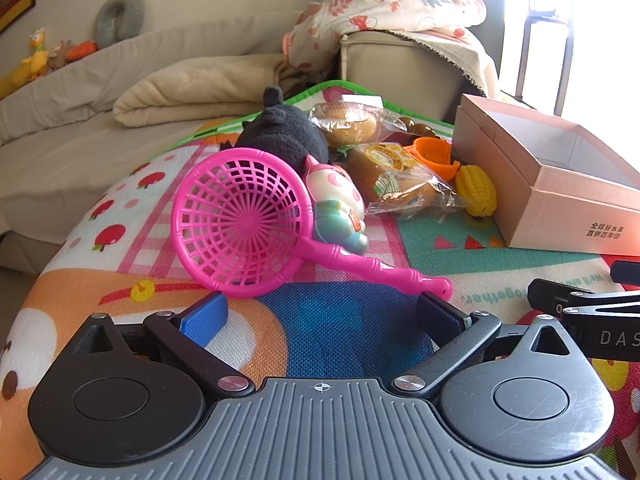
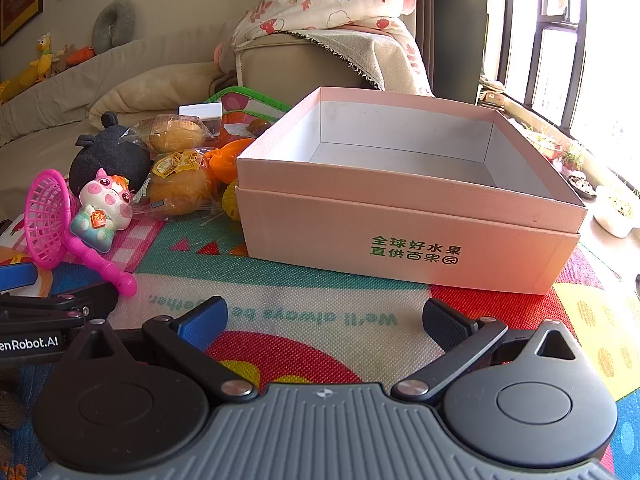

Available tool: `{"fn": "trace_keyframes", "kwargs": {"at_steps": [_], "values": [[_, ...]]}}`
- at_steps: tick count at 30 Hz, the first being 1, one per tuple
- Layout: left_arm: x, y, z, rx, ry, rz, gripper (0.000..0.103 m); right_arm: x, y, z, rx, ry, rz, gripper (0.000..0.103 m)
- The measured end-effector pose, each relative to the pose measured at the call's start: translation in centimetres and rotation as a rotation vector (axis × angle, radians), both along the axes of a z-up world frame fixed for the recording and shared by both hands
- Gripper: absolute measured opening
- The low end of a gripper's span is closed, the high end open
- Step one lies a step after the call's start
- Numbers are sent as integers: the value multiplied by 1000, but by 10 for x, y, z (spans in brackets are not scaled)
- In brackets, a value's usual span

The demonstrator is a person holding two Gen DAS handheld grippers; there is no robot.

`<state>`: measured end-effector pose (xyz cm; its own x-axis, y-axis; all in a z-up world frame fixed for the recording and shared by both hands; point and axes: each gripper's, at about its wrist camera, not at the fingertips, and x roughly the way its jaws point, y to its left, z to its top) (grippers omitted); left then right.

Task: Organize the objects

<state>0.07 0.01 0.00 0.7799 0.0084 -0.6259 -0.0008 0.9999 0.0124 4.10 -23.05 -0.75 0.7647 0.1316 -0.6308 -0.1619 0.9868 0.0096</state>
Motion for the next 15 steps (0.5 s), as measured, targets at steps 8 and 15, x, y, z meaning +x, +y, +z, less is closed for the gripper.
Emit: {"fn": "trace_keyframes", "kwargs": {"at_steps": [8,15], "values": [[0,0,0,0,1,0,103,0,1,0,-3,0,0,103],[0,0,0,0,1,0,103,1,0,1,-2,0,0,103]]}}
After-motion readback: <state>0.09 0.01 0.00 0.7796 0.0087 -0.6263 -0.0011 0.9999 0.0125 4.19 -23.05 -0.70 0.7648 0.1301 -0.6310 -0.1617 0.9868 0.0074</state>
